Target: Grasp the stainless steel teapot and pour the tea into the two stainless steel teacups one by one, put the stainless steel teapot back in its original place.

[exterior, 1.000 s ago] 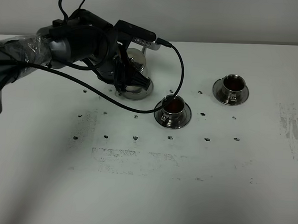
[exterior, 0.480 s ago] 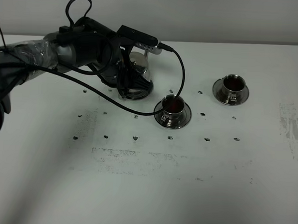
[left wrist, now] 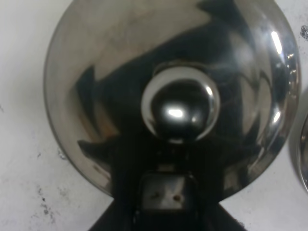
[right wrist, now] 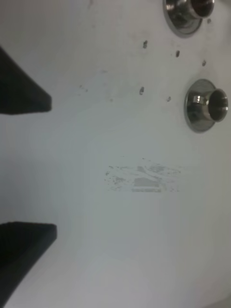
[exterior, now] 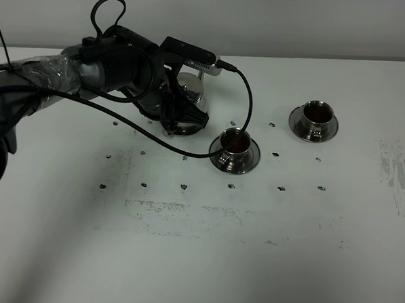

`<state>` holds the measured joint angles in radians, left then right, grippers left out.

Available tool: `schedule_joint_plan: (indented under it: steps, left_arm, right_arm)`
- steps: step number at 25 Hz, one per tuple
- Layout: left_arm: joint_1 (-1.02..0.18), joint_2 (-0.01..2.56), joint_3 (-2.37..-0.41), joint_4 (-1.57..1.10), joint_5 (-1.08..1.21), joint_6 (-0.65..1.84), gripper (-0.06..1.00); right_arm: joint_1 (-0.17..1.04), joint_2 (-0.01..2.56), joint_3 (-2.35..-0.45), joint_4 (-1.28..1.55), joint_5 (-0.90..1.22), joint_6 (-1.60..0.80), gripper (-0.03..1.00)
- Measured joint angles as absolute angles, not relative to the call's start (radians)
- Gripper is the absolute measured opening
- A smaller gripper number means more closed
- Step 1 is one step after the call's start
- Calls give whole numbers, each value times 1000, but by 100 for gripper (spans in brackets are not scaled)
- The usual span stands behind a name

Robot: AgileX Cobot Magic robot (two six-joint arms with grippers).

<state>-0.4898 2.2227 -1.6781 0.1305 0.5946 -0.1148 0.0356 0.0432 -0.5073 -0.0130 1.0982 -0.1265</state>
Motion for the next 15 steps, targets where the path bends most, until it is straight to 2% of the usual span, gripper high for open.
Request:
schedule_joint_plan:
  steps: [15]
  left_arm:
    - [-490, 2223, -1678, 128, 602, -114, 19]
  right_arm:
    - [36, 43, -507, -13, 1098, -126, 50]
